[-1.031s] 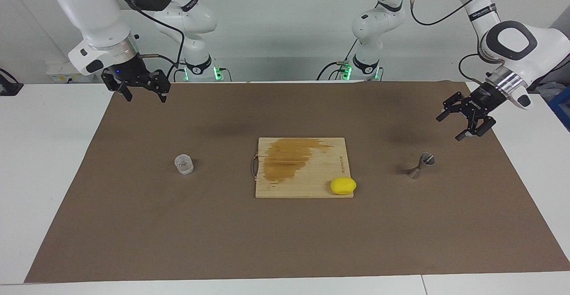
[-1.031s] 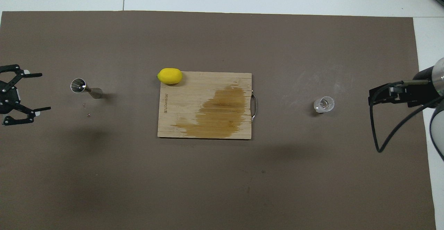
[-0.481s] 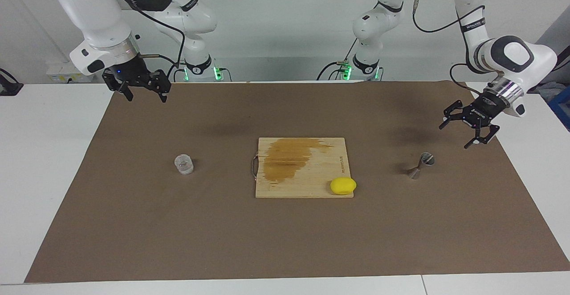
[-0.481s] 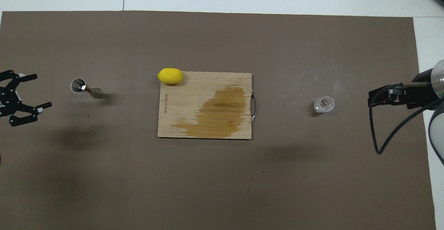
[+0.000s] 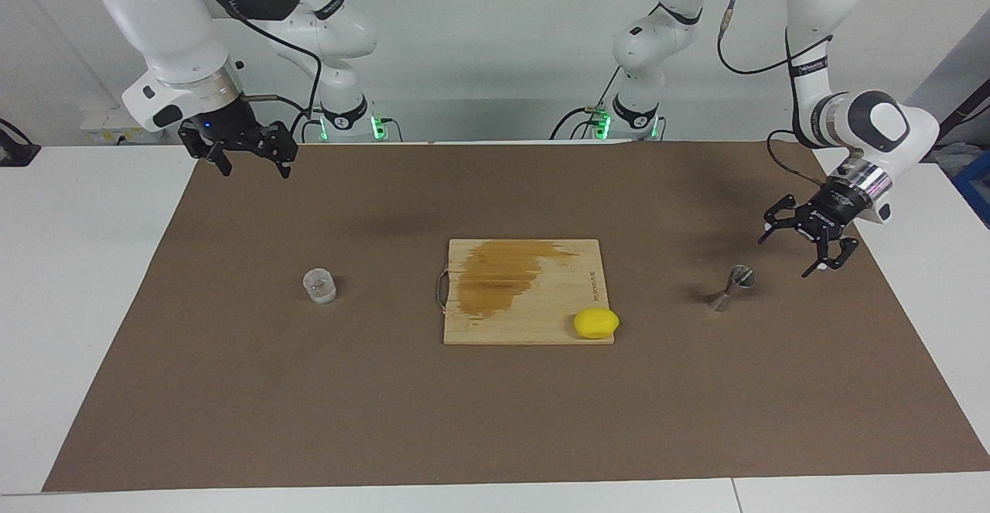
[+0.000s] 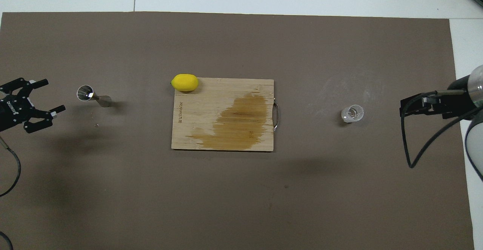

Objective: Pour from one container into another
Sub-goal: 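Open the left gripper and move it toward the small metal cup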

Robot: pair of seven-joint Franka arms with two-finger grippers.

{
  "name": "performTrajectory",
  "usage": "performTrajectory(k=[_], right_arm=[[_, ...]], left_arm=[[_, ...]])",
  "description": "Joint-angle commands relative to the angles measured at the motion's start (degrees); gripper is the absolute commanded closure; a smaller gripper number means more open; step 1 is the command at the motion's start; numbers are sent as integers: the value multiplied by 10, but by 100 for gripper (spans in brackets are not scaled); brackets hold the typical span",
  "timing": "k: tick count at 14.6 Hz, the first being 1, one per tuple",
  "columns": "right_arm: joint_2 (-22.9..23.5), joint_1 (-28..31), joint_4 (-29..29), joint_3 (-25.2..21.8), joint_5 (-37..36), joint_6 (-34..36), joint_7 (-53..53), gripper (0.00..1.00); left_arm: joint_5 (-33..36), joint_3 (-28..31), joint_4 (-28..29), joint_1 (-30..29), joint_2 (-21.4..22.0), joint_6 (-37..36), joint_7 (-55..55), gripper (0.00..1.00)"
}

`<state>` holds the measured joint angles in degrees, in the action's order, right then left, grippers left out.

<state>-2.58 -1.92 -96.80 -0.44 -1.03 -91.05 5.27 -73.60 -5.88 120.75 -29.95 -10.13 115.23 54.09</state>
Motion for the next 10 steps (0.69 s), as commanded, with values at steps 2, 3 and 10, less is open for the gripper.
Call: performTrajectory(k=[2, 3, 10], right_arm=[[-18, 1, -25, 1, 9, -18, 4, 0], [-22, 1, -28, 1, 9, -18, 5, 1], [-24, 1, -37, 1, 9, -24, 4, 1]], left_arm=[[-65, -4, 42, 1, -1, 24, -77, 0], [-68, -4, 44, 2, -2, 23, -83, 0], [-128, -5, 84, 21, -2, 39, -145, 0]])
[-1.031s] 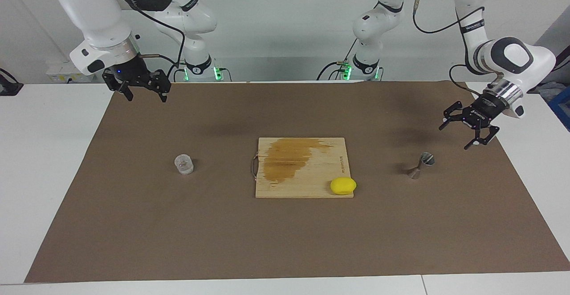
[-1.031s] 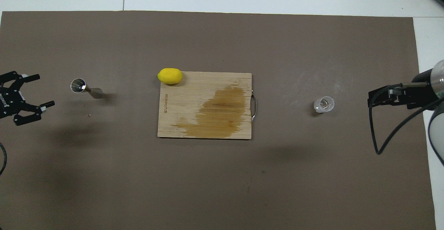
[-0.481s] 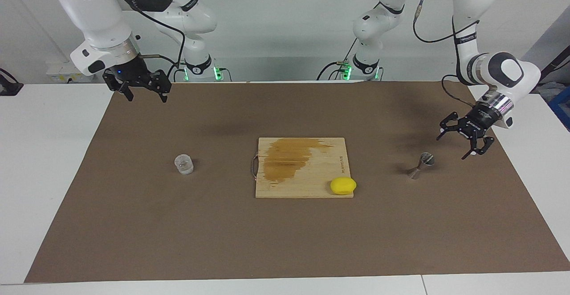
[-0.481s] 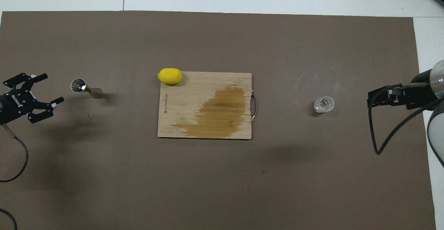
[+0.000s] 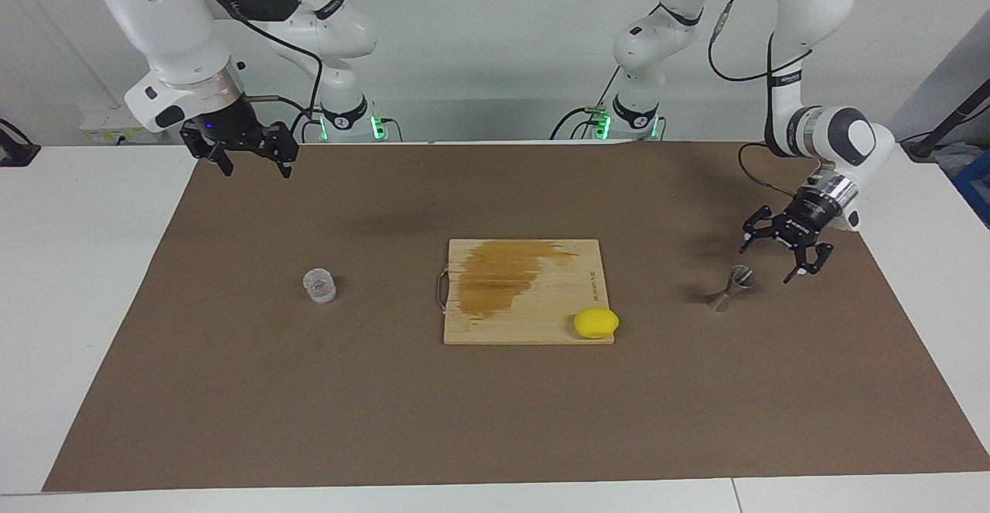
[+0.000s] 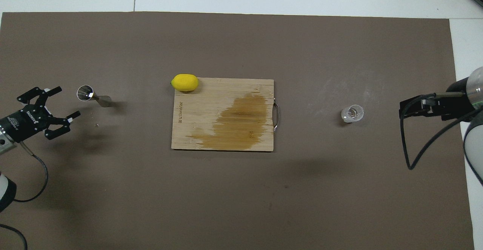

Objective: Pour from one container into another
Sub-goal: 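Open the left gripper and move it toward the small metal cup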

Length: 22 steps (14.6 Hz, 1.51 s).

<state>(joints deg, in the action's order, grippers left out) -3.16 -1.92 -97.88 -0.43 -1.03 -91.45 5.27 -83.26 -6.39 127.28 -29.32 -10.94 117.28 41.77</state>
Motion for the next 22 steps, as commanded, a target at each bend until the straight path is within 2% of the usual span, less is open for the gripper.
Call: performTrajectory(k=[1, 11, 22], right_arm=[[-20, 1, -28, 1, 9, -23, 4, 1], [-23, 2, -36, 1, 9, -26, -5, 0], [-21, 9, -29, 0, 9, -26, -5, 0]], left_arm=[[-42, 1, 22, 19, 7, 21, -28, 0], [-116, 0, 31, 54, 7, 55, -31, 3], [-140, 0, 28, 66, 5, 69, -33, 10]])
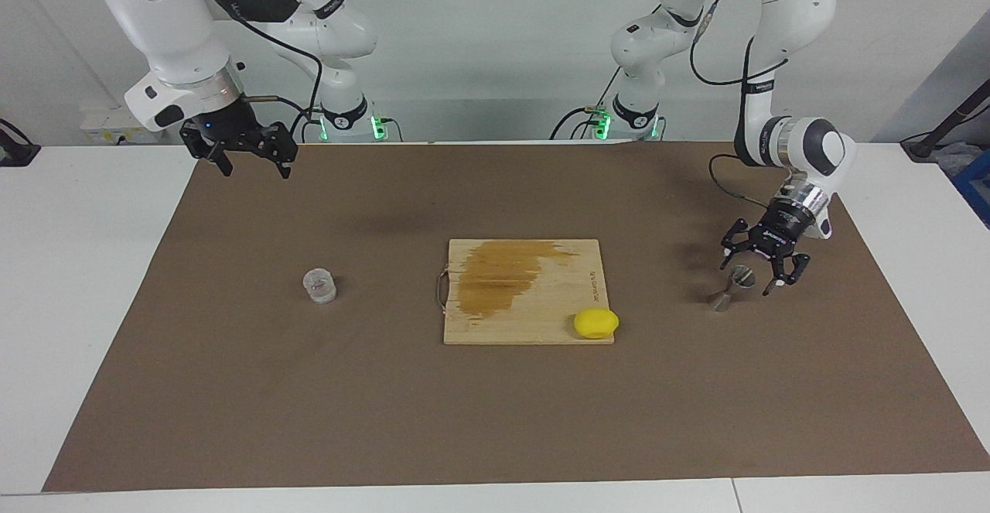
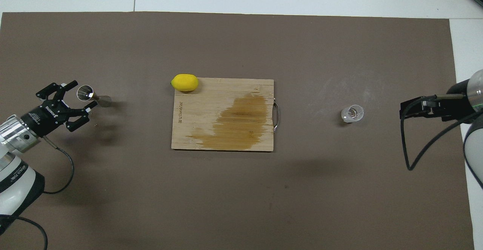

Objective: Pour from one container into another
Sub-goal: 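Open the left gripper and move it toward the small metal cup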

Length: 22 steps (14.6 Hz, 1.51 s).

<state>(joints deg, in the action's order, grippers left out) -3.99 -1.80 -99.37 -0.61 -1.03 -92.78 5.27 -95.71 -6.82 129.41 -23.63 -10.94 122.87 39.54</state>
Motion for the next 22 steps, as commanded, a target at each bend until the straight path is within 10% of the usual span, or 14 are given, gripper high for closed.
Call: performTrajectory(k=[1, 22], right_arm=[[-13, 7, -14, 2, 9, -13, -6, 0], [-15, 6, -21, 2, 9, -13, 2, 0]], left_arm=[[-16, 4, 7, 10, 5, 16, -11, 11], [-38, 4, 7, 15, 5, 19, -11, 42]])
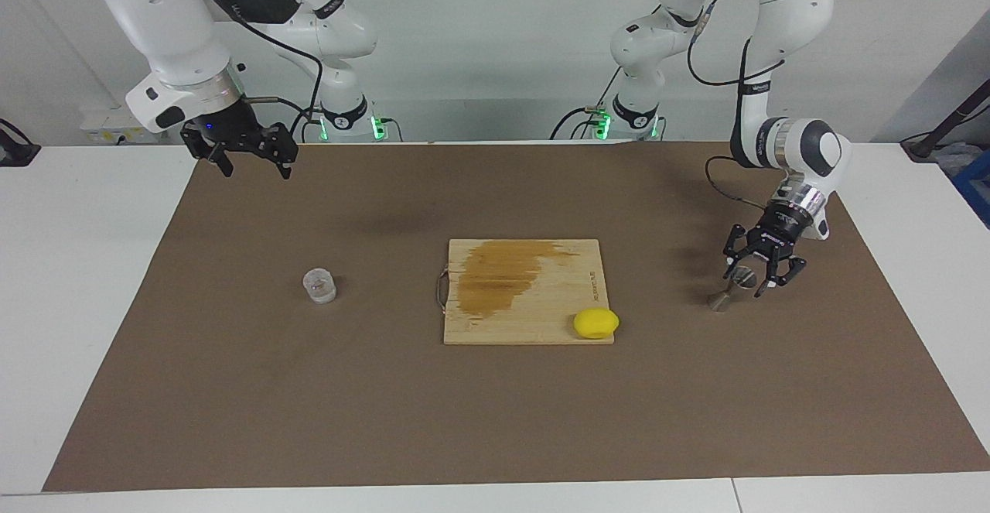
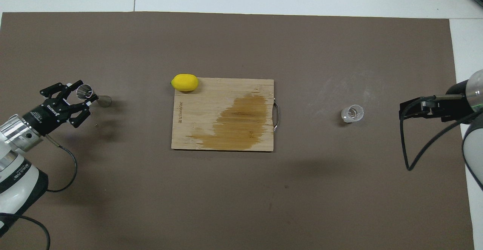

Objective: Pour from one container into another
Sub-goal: 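Close the left gripper around the small metal cup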

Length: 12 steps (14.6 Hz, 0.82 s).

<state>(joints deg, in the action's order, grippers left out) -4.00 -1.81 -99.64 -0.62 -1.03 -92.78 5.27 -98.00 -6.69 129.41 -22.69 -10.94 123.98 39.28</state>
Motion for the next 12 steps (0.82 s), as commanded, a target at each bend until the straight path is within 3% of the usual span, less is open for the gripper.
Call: performTrajectory(k=[1, 6, 12], right_arm=[[-15, 6, -19, 2, 9, -13, 2, 0], [-14, 9, -18, 2, 9, -14, 3, 0], [-13, 17, -15, 2, 9, -24, 11, 0]], left_arm=[[-15, 3, 7, 6, 5, 8, -10, 42], [-15, 4, 7, 8, 5, 9, -11, 46], [-15, 3, 7, 11, 6, 14, -11, 60]])
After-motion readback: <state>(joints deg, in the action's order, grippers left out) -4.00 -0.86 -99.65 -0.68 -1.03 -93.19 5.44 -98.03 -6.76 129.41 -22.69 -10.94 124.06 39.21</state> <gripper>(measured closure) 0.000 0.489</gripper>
